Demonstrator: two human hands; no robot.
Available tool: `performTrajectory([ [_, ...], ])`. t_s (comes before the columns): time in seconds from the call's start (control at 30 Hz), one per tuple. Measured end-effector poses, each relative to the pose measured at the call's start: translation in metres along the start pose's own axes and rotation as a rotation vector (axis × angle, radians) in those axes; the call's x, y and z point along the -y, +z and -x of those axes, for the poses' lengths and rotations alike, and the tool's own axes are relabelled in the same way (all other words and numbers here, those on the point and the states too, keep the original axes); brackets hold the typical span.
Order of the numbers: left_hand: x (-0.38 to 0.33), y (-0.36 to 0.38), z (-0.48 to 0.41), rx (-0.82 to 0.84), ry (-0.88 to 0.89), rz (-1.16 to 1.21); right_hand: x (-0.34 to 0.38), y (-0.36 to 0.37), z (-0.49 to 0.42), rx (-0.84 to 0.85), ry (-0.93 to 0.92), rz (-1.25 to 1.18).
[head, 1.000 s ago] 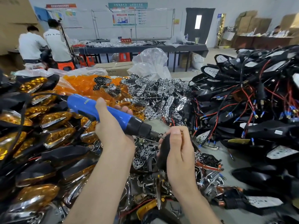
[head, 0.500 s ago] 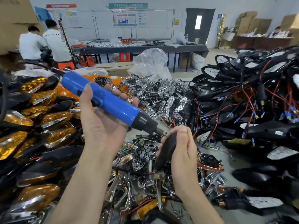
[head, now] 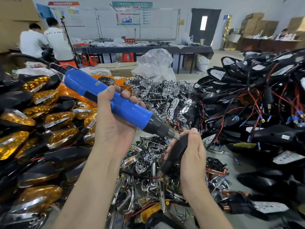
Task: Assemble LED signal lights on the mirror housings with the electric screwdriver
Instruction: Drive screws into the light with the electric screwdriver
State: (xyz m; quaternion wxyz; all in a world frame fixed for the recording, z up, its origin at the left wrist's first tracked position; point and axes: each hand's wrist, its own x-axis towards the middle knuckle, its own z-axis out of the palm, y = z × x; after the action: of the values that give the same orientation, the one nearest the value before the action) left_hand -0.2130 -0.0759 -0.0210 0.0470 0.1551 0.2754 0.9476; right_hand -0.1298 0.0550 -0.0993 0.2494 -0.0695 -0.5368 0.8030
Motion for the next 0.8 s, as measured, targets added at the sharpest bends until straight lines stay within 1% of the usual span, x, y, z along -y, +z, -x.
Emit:
performTrajectory([
  [0.1,0.005,0.001,0.007,-0.039,0.052,0.04,0.001,-0.002,0.0,-0.009,-0.024,0.018],
  [0.23,0.005,0.003,0.008,-0.102,0.042,0.026,0.0,-0.002,0.001,-0.012,-0.056,0.084],
  [0.47,0.012,0.001,0.006,-0.174,0.053,0.003,-0.001,-0.002,0.002,-0.036,-0.109,0.127],
  [0.63,0.013,-0.003,0.005,-0.271,0.043,0.046,-0.001,-0.002,0.003,-0.024,-0.141,0.164],
  [0.8,0.014,-0.002,0.004,-0.292,0.047,0.035,0.0,-0.003,0.002,-0.02,-0.142,0.183],
])
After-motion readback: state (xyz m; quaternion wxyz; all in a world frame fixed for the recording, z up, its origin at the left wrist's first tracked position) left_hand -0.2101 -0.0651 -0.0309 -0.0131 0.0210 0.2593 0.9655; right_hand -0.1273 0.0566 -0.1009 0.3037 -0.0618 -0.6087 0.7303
